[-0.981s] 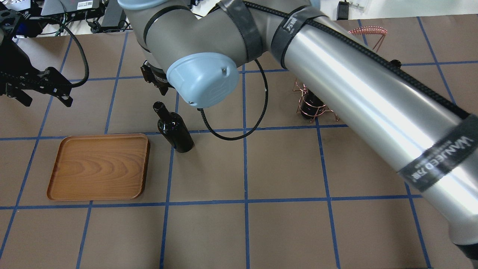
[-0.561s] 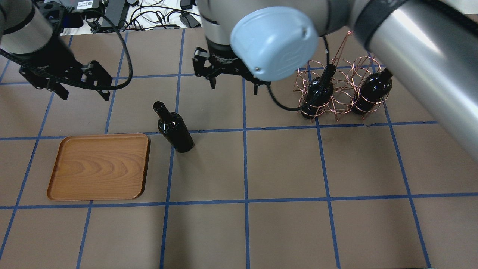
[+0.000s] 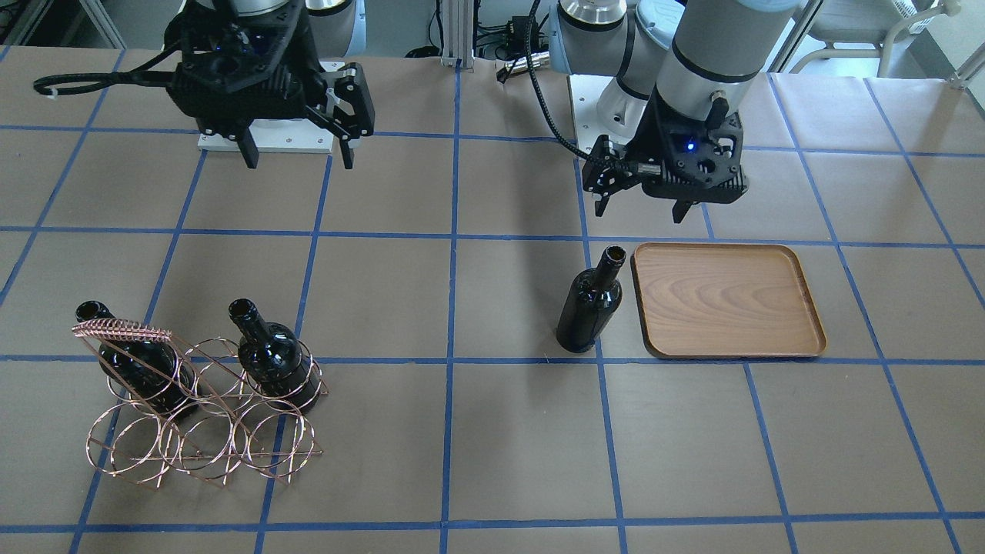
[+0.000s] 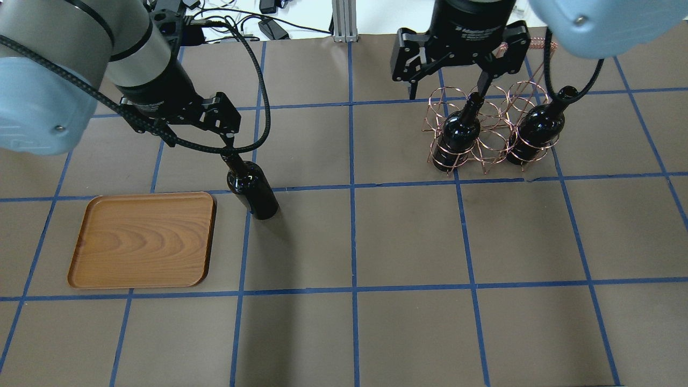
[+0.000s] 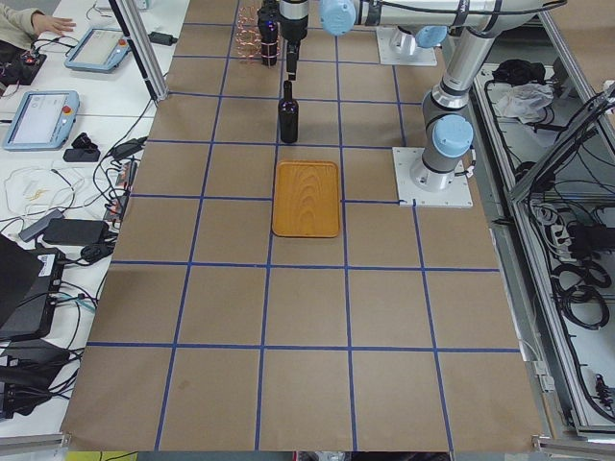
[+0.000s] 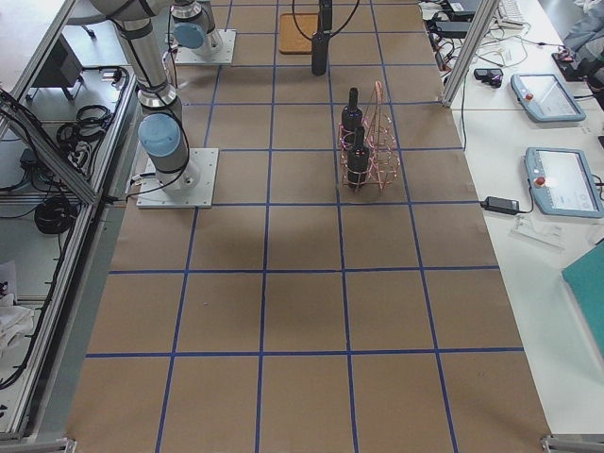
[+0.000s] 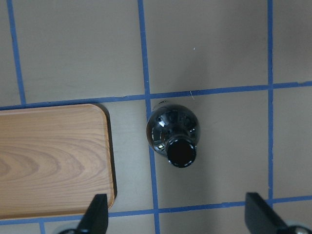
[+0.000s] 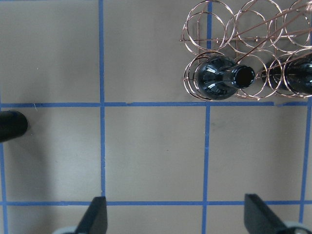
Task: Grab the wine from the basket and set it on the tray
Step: 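Release the bottle and raise the right gripper while the left arm approaches, then lower the left gripper onto the standing bottle's neck and close it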
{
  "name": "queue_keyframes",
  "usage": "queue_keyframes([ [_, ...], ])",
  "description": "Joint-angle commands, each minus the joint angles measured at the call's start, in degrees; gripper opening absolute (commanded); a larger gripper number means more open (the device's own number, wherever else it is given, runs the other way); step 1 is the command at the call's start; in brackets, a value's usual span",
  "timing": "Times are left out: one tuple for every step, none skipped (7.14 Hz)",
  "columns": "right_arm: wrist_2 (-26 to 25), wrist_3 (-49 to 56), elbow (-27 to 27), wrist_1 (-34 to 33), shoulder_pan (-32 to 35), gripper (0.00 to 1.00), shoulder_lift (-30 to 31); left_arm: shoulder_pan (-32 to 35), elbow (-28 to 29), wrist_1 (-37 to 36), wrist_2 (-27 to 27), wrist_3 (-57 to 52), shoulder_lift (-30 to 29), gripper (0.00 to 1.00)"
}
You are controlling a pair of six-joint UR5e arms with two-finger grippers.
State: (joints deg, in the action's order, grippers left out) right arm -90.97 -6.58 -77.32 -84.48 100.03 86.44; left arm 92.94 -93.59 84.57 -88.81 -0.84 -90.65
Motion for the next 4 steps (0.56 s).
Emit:
queue_keyframes([
  [-0.08,6.04,-0.37,0.28,-4.47,1.00,1.27,0.49,-0.19,-2.65,0.74,0.31,-4.34,1.00],
  [-0.17,7.01,-0.37,0.89,-6.93,1.00,1.45,0.58,-0.89,-2.83,0.66,0.22,-5.84,1.00],
  [0.01,8.15,-0.37,1.51,-7.57,1.00,1.54,0.58,-3.07,-5.01,0.57,0.05,-6.55,0.97],
  [-0.17,8.43,-0.37,1.08,-7.57,1.00,1.54,0.58,-5.18,-7.21,0.83,-0.22,-7.08,0.96],
])
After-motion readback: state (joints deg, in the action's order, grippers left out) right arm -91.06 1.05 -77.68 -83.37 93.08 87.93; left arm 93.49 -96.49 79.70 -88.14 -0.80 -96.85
